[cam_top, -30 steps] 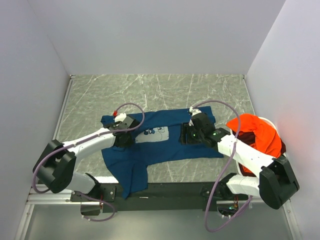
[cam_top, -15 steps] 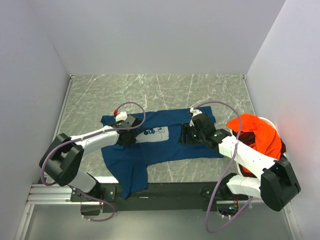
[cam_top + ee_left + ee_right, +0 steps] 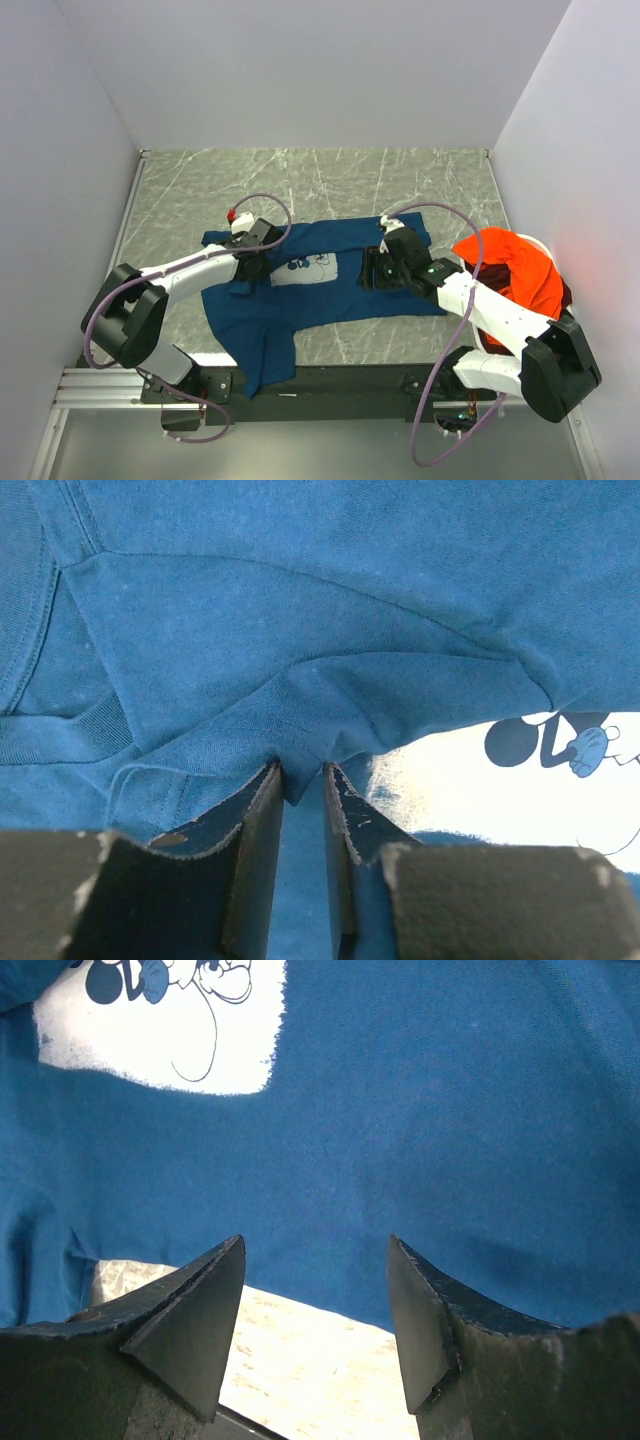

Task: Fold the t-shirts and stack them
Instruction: Fold the tshirt

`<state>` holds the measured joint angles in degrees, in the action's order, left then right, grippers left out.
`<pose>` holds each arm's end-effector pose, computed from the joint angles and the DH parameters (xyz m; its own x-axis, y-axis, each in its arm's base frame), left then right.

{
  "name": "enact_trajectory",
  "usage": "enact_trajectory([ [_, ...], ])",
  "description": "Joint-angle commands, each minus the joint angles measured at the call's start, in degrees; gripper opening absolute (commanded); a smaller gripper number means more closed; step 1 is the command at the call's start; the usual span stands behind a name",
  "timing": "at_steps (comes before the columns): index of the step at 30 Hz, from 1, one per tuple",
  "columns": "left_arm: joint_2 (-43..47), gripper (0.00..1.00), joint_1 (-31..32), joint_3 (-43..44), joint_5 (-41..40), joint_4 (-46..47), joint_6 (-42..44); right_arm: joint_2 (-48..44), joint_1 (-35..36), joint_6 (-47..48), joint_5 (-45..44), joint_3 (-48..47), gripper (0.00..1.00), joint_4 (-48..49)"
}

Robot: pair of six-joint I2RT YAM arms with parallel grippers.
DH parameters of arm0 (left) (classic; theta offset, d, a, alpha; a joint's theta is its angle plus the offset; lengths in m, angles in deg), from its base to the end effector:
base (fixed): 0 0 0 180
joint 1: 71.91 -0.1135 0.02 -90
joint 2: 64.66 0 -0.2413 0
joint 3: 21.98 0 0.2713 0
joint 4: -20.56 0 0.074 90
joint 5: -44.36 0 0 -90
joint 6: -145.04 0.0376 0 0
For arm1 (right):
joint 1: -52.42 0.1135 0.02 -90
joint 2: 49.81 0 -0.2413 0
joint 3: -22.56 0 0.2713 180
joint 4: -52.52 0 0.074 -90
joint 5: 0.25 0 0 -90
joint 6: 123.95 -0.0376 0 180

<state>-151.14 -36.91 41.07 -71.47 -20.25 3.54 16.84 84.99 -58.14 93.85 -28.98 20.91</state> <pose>0.2559 -0.1592 0.1493 -0.7419 -0.3404 -0.5776 -0.3525 0.9309 -0.0958 0.2200 0.1437 0.1831 -0.7966 -0.0239 -0.6040 -0.2761 0.9033 0.3284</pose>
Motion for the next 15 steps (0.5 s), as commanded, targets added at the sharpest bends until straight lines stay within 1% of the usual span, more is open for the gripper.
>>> enact_trajectory([
  [1,0.0,0.28,-0.9,2.0,-0.7,1.2,1.8,-1.3,-0.4,-0.1,-0.1,0.4,0.65,1.4],
  [4,-1.0,0.29,-1.9,3.2,0.2,1.8,2.6,-1.2,-0.4,0.0,-0.3,0.6,0.65,1.3],
  [6,-1.4,0.26,-1.9,4.3,0.9,1.6,2.8,-1.2,-0.4,-0.1,-0.3,0.7,0.65,1.2],
  [7,-1.5,0.23,-1.9,4.7,1.3,1.4,2.7,-1.3,-0.4,-0.1,-0.3,0.7,0.65,1.2],
  [8,-1.5,0.16,-1.9,5.1,2.0,1.1,2.6,-1.3,-0.4,-0.2,-0.3,0.7,0.65,1.2],
  [10,-1.0,0.10,-1.9,6.0,2.9,-0.3,2.2,-1.7,-0.4,-0.1,-0.4,0.7,0.65,1.1],
  [11,-0.3,0.05,-1.9,6.2,4.1,-1.0,1.9,-1.7,-0.4,-0.2,-0.5,0.6,0.65,1.0],
  [13,0.7,0.01,-1.9,6.2,5.6,-2.5,0.8,-1.9,-0.4,-0.1,-0.5,0.5,0.65,0.9],
  [15,2.4,0.01,-1.9,5.3,8.7,-3.2,-0.1,-1.7,-0.5,0.0,-0.4,0.4,0.65,0.6],
])
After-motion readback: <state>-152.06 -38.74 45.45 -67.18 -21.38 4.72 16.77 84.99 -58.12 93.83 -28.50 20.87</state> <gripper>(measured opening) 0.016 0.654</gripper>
